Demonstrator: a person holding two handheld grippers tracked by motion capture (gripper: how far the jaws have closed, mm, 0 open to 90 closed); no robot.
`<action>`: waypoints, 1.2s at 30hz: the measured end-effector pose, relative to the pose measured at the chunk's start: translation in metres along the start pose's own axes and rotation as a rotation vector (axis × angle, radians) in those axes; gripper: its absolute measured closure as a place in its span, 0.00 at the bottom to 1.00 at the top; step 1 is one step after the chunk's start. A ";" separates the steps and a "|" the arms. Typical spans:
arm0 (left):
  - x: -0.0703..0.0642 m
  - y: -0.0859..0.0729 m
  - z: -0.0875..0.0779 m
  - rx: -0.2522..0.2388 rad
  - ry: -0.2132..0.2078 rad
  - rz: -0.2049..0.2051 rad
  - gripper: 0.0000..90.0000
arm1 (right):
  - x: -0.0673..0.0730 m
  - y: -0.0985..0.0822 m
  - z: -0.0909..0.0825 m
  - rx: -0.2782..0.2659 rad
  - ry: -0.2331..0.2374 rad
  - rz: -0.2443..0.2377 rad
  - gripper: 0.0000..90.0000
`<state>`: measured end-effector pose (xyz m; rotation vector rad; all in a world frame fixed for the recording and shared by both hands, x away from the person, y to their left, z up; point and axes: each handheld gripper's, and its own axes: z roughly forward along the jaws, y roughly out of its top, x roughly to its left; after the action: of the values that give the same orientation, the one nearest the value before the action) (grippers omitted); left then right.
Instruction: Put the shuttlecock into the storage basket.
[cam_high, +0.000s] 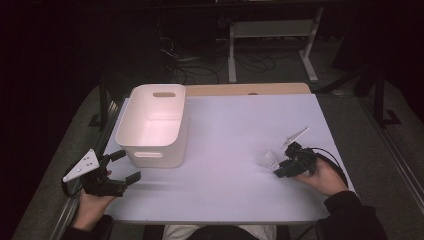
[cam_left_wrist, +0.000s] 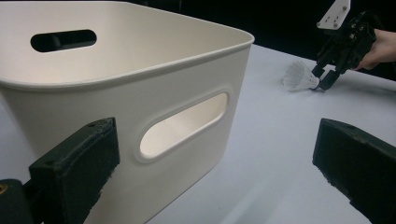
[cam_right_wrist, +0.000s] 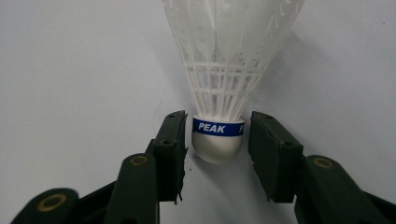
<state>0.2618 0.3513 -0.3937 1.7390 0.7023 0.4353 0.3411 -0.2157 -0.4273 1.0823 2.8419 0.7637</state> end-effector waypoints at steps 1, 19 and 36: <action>0.000 0.000 0.000 0.000 -0.001 0.000 0.00 | 0.000 0.000 0.000 0.002 -0.001 0.001 0.64; 0.000 0.000 0.000 0.002 -0.004 0.001 0.00 | -0.001 0.001 -0.002 -0.014 -0.023 0.002 0.71; 0.000 0.000 0.001 0.008 -0.003 0.000 0.00 | 0.002 0.006 -0.021 -0.079 -0.018 0.003 0.71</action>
<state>0.2622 0.3510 -0.3941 1.7466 0.7025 0.4300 0.3397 -0.2204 -0.4061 1.0777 2.7699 0.8539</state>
